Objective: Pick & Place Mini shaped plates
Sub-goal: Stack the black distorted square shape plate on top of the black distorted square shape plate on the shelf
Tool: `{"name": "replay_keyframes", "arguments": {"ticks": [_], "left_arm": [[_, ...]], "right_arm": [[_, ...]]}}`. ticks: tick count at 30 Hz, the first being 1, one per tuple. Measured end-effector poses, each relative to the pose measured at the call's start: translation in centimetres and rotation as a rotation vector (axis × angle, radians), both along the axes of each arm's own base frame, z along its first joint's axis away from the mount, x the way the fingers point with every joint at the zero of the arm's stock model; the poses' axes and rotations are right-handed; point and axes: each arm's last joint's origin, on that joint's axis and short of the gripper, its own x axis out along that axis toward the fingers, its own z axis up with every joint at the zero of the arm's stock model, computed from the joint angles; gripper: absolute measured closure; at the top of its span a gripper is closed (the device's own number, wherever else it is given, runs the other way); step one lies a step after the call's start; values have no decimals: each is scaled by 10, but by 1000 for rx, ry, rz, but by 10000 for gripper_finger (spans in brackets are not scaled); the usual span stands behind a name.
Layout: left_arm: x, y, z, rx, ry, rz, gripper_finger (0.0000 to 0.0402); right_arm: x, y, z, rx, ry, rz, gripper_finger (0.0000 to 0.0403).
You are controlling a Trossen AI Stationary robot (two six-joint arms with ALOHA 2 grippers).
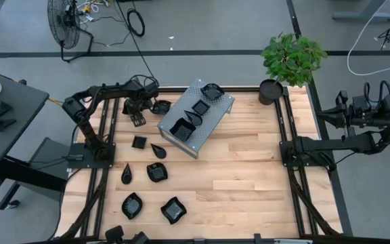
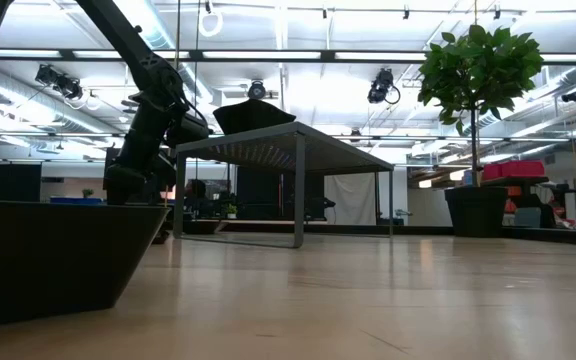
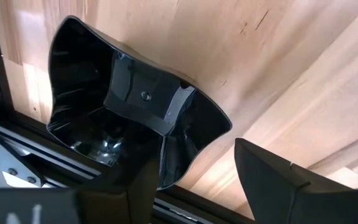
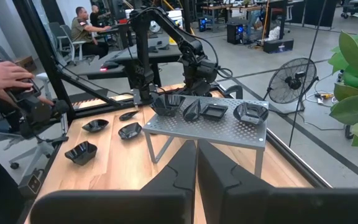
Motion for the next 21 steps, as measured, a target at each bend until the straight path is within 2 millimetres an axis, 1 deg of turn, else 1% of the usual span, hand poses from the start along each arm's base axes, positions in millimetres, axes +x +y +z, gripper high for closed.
{"name": "replay_keyframes", "arguments": {"ticks": [5,13,21], "left_arm": [[1,1,0,5,-8,0,204],[3,3,-1,34,-37,0,204],[4,5,-9,12,-16,4,204]], "right_arm": [[0,0,0,0,0,0,383],[0,0,0,0,0,0,383],[0,0,0,0,0,0,383]]}}
